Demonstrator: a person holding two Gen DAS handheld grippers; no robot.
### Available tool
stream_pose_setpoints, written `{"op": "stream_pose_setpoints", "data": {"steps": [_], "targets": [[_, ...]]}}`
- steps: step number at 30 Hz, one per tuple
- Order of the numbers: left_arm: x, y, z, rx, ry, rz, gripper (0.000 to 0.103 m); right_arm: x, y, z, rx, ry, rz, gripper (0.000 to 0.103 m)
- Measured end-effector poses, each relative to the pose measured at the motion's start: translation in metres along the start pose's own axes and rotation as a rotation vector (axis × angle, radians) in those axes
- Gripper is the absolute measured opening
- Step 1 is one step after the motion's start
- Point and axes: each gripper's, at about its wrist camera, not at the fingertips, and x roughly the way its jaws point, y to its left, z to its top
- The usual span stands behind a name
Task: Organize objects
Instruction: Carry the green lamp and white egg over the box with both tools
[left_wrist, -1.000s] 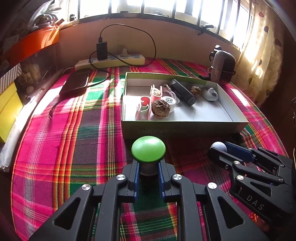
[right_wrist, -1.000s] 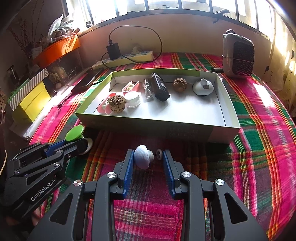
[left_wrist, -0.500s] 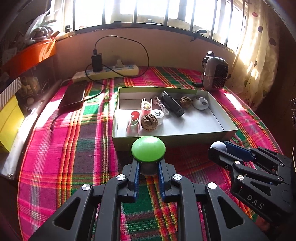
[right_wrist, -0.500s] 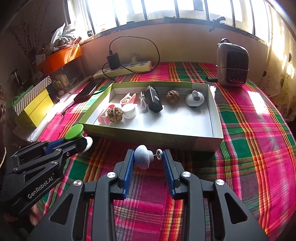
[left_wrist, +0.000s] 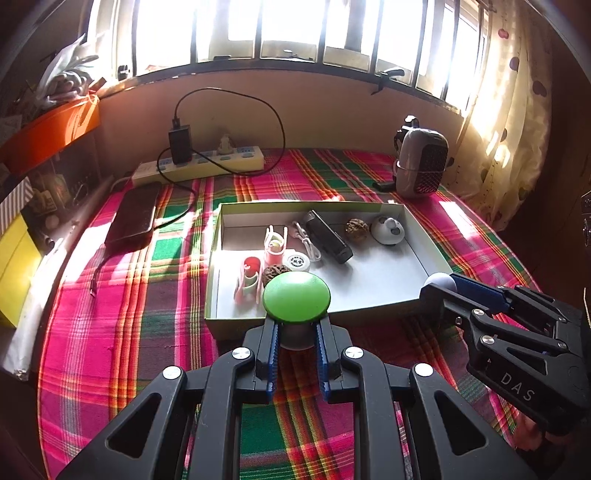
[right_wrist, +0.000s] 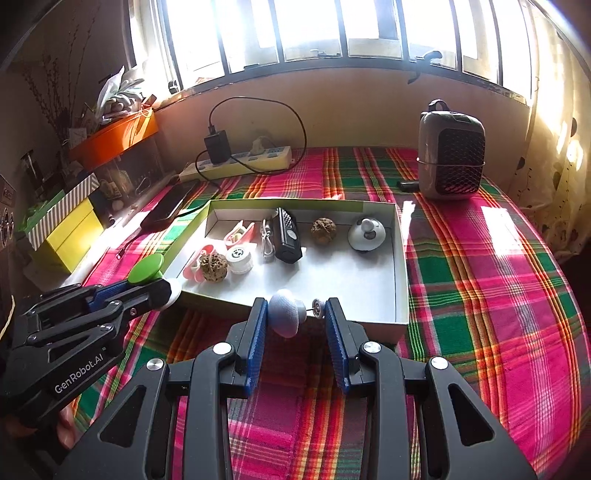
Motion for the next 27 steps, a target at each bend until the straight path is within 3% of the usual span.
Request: {"op": "stream_pose_setpoints", "data": {"steps": [14,27], "targets": [[0.040,-0.016,0.018,0.009,0.039,-0.059,0.015,0.041,-0.031,0.024,-0.007,0.065,-0.034,0.033],[0.072,-0.023,0.020,0.029,0.097,-0.073,0.015,0.072,-0.033,0.027,-0.061,0.118,-0.060,0.033]]}}
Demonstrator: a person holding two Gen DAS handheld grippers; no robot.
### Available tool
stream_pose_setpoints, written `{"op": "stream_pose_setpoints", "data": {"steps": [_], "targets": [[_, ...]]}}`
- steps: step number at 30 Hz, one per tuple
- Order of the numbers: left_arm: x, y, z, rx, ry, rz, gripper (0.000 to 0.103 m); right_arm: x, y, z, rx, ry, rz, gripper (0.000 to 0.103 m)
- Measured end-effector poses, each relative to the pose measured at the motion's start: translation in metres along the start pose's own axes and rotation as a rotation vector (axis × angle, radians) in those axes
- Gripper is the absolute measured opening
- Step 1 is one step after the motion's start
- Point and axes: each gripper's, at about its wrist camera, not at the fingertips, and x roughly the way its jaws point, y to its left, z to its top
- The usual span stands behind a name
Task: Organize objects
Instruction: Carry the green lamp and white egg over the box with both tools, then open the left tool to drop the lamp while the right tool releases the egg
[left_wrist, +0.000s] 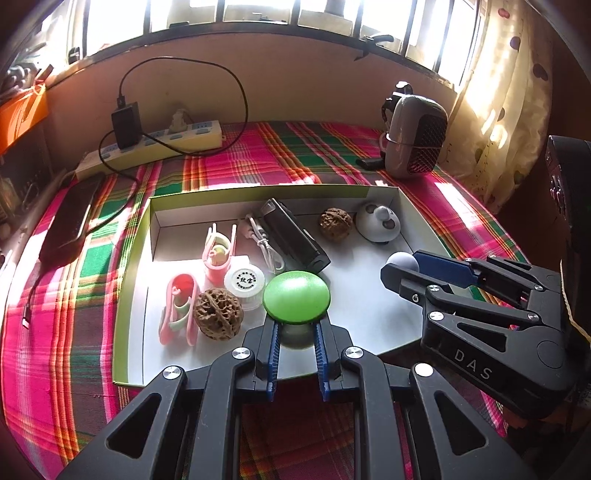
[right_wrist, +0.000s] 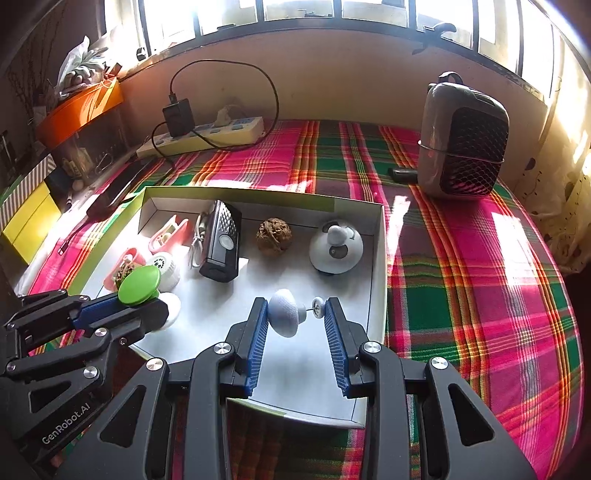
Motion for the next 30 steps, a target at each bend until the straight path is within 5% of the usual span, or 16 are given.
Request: {"op": "stream_pose_setpoints", "data": {"steps": [20,30], "targets": [[0.0109,-0.0011,0.0017,0.003,0.021,-0.011,0.016,0.0106,0.0064,-0.0010,-0.050,0.019,-0.033,0.033],[0.0086,0.0030,0.0011,-0.006,0.025,0.019,0.027,0.0071,0.0086,-0.0021,-0.051,0.007,-0.041,0.042]]}}
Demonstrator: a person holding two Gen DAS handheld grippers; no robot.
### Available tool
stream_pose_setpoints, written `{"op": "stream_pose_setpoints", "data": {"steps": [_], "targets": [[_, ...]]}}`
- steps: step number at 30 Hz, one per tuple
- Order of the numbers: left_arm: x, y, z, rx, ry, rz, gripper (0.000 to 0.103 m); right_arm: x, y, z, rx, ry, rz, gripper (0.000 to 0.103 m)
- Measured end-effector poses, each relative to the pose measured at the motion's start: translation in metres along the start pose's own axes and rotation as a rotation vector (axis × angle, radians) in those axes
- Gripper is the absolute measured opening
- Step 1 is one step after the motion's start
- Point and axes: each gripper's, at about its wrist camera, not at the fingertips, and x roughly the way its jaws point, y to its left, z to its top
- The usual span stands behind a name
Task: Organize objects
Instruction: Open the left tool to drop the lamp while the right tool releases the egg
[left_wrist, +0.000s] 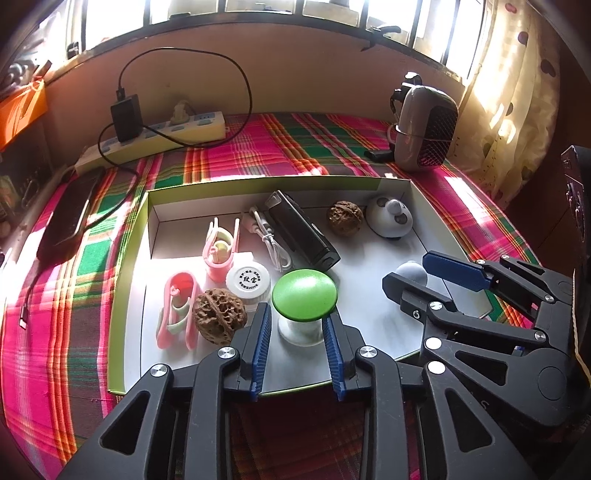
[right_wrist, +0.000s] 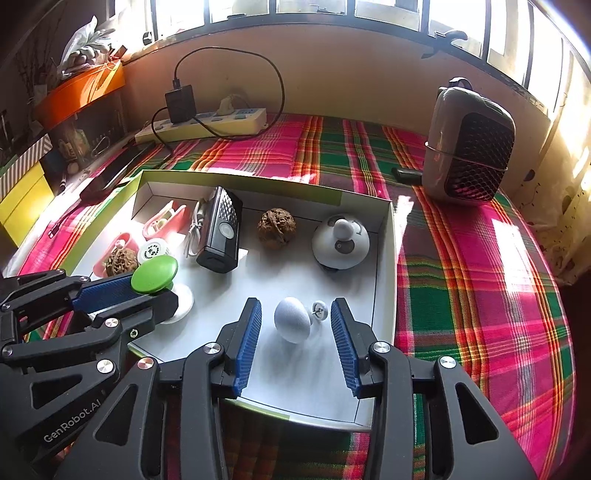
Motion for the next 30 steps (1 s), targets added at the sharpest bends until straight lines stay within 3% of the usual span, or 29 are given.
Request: {"op": "stream_pose_setpoints", "data": {"steps": [20,30], "targets": [[-0.036,-0.003,-0.007,-0.025,-0.071,-0.012,0.032,-0.042,-0.003,-0.008,0.071,-0.076,0.004,0.043],[-0.062,-0.007,-0.032,-0.024,-0.086,0.068,0.032,-0.065,0.005,-0.029,0.079,-0.087,0.015,0.043]]}}
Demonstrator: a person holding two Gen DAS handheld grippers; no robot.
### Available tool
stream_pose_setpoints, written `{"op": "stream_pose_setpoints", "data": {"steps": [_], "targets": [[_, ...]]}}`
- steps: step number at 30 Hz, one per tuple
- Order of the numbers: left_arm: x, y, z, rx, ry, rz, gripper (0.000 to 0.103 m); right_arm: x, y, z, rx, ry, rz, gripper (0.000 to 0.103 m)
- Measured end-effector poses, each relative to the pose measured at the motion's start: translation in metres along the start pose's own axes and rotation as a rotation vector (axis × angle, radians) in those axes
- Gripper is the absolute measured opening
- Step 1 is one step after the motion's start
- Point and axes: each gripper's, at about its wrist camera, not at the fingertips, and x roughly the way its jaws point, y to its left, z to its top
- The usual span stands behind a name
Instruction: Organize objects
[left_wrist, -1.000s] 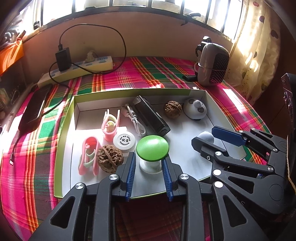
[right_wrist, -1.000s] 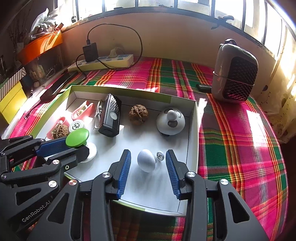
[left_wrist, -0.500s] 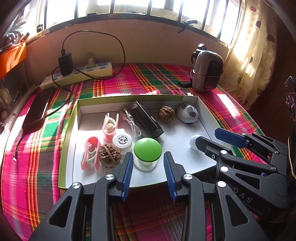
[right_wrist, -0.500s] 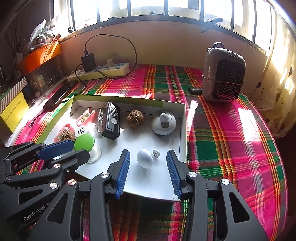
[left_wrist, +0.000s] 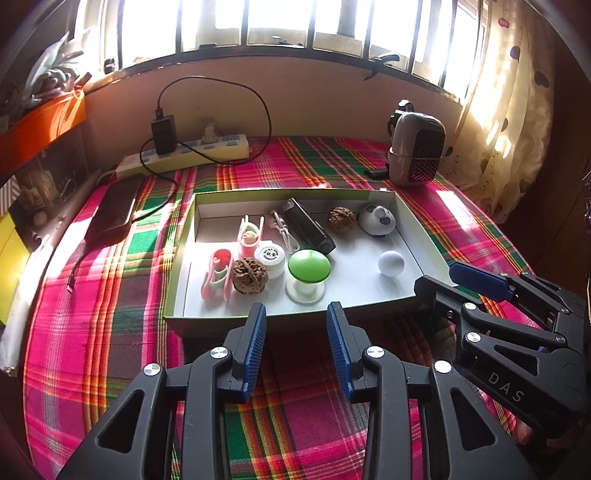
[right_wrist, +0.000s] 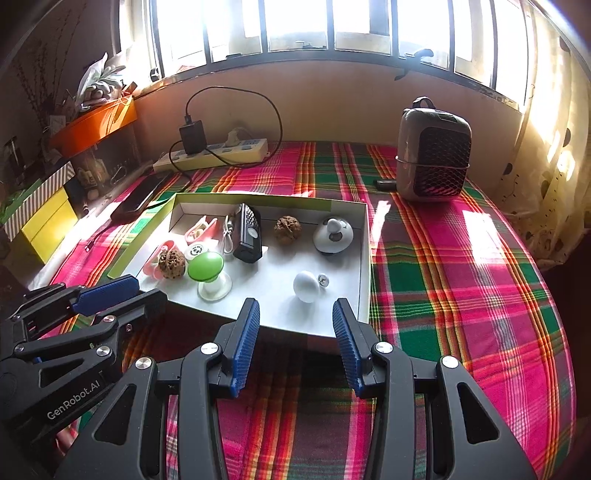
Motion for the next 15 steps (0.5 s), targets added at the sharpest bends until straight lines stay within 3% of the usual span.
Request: {"op": "stream_pose_setpoints", "data": {"steps": [15], "targets": [[0.001,-0.004,-0.046,0.006,0.082,0.058,0.032,0.000,-0.003,-0.039,0.016,0.093,-0.044,0.043]]}}
